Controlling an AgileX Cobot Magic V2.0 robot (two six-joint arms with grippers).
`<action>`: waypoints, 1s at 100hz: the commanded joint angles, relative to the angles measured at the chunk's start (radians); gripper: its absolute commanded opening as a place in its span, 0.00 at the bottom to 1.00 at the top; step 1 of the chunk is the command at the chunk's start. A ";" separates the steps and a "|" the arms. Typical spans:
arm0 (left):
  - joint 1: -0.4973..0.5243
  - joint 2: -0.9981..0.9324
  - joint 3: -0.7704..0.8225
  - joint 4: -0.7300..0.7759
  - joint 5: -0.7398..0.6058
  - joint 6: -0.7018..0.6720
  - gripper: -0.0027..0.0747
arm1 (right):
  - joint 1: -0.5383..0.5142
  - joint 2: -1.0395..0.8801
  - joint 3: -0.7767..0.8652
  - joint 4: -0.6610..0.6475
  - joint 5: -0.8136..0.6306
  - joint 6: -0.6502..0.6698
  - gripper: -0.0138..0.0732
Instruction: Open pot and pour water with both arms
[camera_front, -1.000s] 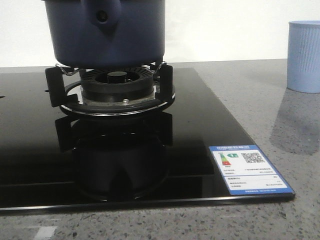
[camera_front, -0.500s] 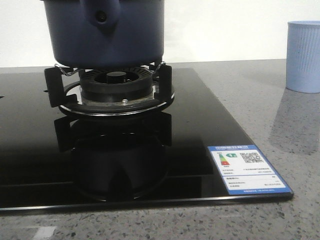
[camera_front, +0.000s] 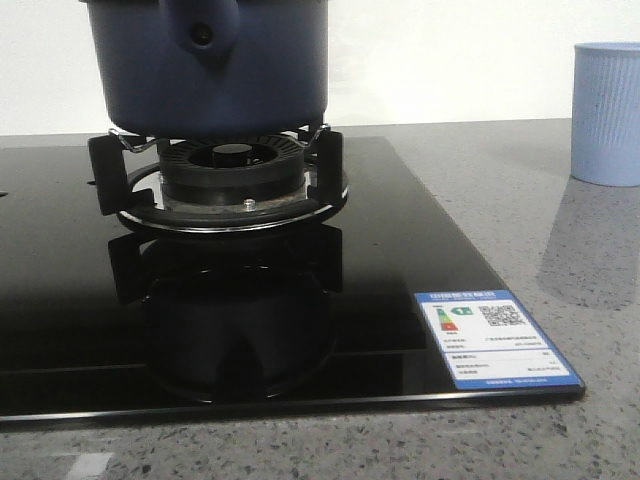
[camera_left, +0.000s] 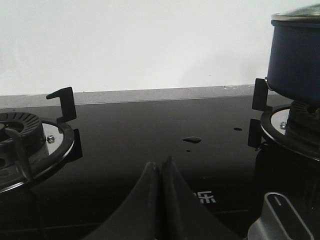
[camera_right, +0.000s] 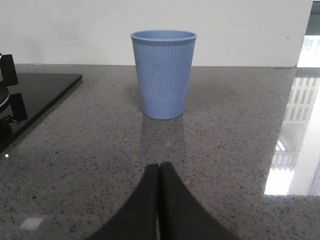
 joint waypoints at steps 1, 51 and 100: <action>0.002 -0.028 0.010 -0.005 -0.069 -0.009 0.01 | -0.024 -0.020 0.024 -0.001 -0.056 -0.014 0.08; 0.002 -0.028 0.010 -0.005 -0.069 -0.009 0.01 | -0.087 -0.020 0.024 -0.018 -0.077 -0.014 0.08; 0.002 -0.028 0.010 -0.005 -0.069 -0.009 0.01 | -0.087 -0.020 0.024 -0.018 -0.077 -0.014 0.08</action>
